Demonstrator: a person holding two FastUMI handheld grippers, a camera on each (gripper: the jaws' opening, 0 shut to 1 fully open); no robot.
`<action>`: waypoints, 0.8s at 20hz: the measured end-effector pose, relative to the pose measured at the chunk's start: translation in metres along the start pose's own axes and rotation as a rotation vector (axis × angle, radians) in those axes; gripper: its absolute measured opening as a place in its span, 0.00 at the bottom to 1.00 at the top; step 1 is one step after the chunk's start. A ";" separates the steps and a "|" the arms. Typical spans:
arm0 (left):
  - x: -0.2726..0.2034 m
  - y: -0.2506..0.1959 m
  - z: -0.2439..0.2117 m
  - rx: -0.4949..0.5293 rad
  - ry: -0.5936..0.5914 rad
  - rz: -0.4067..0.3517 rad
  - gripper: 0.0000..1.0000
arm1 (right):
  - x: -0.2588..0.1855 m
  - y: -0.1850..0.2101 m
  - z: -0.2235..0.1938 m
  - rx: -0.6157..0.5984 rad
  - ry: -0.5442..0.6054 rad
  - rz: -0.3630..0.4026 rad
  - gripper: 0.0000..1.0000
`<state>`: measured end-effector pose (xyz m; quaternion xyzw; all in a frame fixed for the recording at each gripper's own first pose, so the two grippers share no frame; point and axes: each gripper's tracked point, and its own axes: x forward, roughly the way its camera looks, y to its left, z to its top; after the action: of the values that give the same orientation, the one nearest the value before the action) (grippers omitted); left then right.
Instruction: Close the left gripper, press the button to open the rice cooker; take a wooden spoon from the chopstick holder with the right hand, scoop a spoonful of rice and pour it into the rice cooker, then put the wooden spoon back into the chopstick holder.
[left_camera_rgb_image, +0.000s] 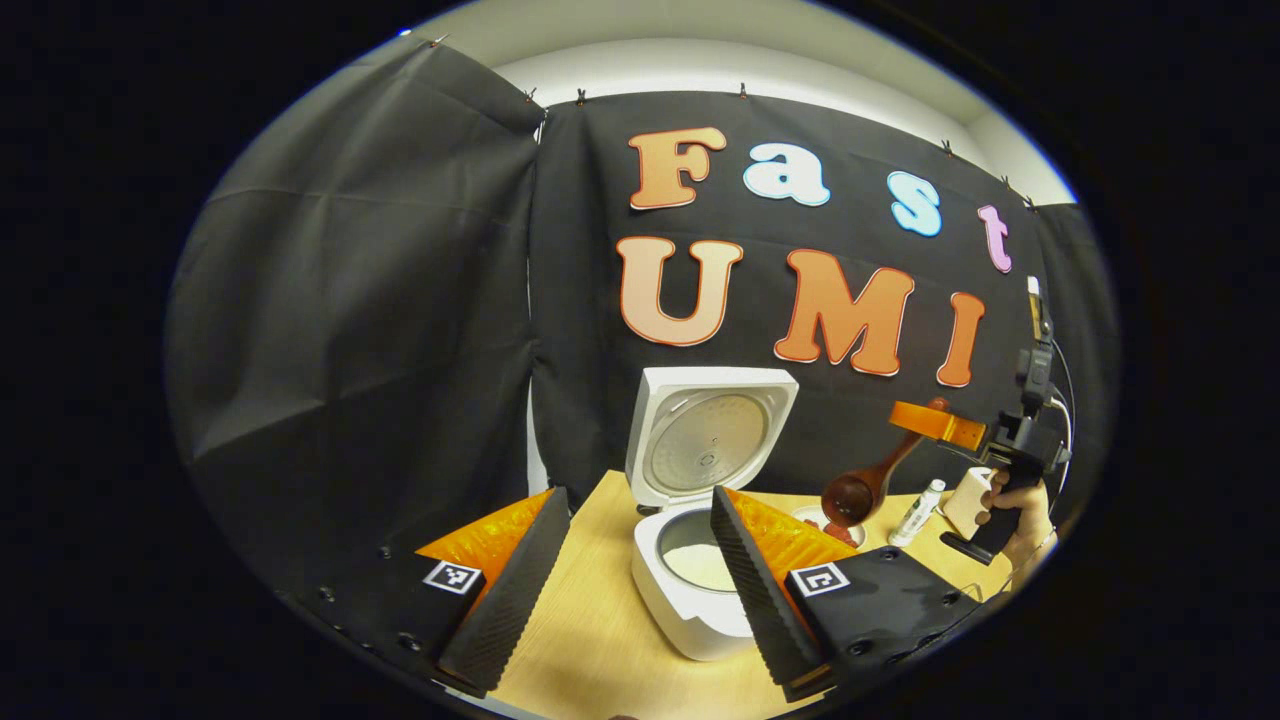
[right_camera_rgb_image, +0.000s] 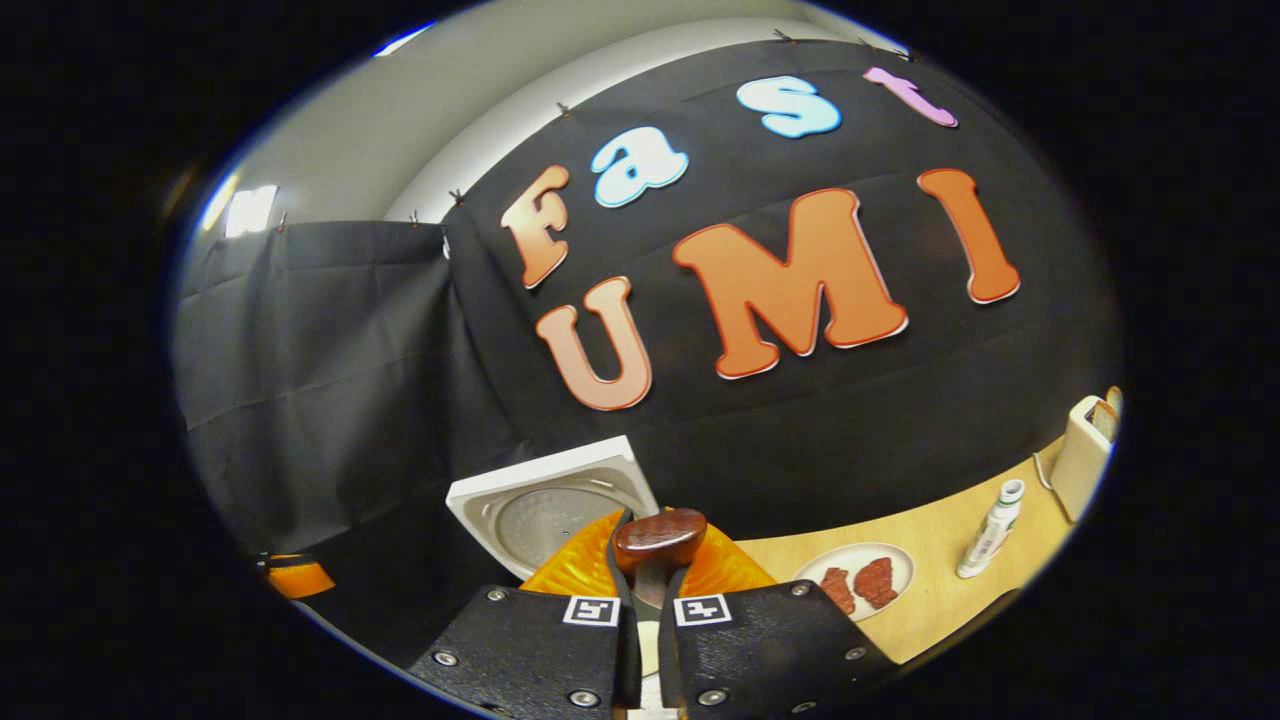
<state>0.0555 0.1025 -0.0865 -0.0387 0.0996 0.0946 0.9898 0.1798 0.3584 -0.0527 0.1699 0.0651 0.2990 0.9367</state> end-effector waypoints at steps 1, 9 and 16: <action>0.001 -0.003 0.001 0.006 -0.003 -0.010 1.00 | -0.009 -0.017 0.003 0.004 -0.005 -0.030 0.06; 0.005 -0.010 0.008 0.036 -0.038 -0.059 0.96 | -0.095 -0.124 0.014 0.034 -0.027 -0.227 0.06; 0.014 -0.026 0.016 0.031 -0.059 -0.096 0.96 | -0.176 -0.192 -0.002 0.053 -0.005 -0.360 0.06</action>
<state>0.0767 0.0810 -0.0723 -0.0254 0.0701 0.0467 0.9961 0.1399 0.1100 -0.1198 0.1810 0.0999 0.1240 0.9705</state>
